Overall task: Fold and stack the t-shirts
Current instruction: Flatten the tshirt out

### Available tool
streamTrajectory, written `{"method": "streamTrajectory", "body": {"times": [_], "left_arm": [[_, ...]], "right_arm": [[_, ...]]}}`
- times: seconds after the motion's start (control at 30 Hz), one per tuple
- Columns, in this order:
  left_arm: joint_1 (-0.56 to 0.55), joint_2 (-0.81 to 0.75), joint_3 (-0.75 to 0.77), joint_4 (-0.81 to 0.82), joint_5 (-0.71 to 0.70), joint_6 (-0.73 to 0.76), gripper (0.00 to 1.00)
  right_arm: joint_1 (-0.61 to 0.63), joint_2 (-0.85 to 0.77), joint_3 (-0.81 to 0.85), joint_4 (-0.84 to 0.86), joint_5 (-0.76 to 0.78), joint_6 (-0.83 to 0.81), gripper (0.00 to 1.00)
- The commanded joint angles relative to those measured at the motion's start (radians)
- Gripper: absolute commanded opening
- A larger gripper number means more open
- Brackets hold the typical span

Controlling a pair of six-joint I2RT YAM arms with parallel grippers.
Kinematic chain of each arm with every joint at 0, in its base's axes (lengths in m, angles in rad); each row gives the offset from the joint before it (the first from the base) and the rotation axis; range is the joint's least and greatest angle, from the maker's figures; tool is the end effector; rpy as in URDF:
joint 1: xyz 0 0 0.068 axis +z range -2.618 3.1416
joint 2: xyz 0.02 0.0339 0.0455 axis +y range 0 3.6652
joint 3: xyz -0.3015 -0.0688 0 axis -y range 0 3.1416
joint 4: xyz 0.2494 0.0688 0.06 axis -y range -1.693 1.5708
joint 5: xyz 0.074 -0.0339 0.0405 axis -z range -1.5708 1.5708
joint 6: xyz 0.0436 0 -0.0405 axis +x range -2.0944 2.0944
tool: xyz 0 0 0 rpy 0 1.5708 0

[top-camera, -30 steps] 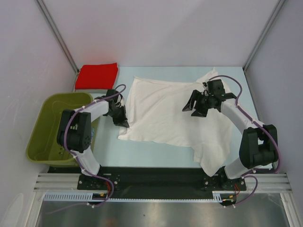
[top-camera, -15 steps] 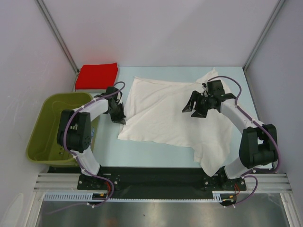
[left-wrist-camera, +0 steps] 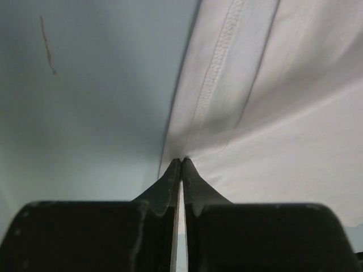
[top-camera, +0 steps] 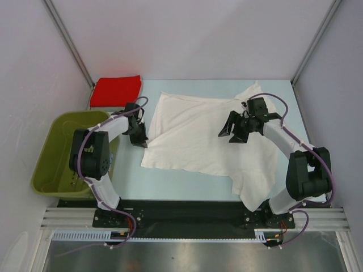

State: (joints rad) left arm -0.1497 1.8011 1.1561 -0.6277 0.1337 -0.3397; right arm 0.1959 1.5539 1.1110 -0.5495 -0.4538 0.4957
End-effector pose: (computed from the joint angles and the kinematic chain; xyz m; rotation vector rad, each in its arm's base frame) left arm 0.3537 -0.0592 0.1930 -0.2436 2.8604 -0.2909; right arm 0.3178 0.0826 0.2675 0.2139 2.6246 0.8356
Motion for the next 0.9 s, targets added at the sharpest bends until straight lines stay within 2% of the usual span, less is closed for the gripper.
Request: {"method": "streamTrajectory", "body": {"times": [0.0,0.07,0.1,0.2,0.27,0.37,0.43,0.6,0.8,0.87], "left_arm": [[0.007,0.003,0.024,-0.004,-0.002,0.030,0.08],[0.007,-0.034,0.028,-0.004,0.000,0.031,0.19],[0.007,-0.051,0.036,-0.003,0.000,0.033,0.33],[0.007,-0.100,0.059,0.032,0.004,0.039,0.51],[0.007,-0.095,0.082,0.069,0.042,0.045,0.52],[0.007,-0.008,0.164,0.108,0.108,0.033,0.51],[0.007,0.095,0.261,0.125,0.124,0.021,0.44],[0.007,0.277,0.491,0.189,0.100,-0.028,0.37],[0.009,0.469,0.738,0.172,0.080,-0.079,0.36],[0.010,0.506,0.774,0.160,0.061,-0.107,0.36]], "right_arm": [[0.010,0.014,0.001,0.013,-0.011,-0.008,0.68],[0.011,0.017,0.000,0.010,-0.013,-0.006,0.69],[0.011,0.015,-0.002,0.010,-0.011,-0.006,0.69],[0.011,0.011,-0.002,-0.003,-0.008,-0.008,0.69],[0.013,0.008,0.000,-0.013,-0.006,-0.014,0.69],[0.011,-0.002,0.009,-0.038,0.000,-0.022,0.69],[0.010,-0.012,0.015,-0.059,0.007,-0.026,0.69],[0.010,-0.029,0.033,-0.122,0.024,-0.032,0.69],[0.002,-0.055,0.043,-0.176,0.046,-0.046,0.69],[-0.004,-0.060,0.044,-0.184,0.053,-0.051,0.70]]}}
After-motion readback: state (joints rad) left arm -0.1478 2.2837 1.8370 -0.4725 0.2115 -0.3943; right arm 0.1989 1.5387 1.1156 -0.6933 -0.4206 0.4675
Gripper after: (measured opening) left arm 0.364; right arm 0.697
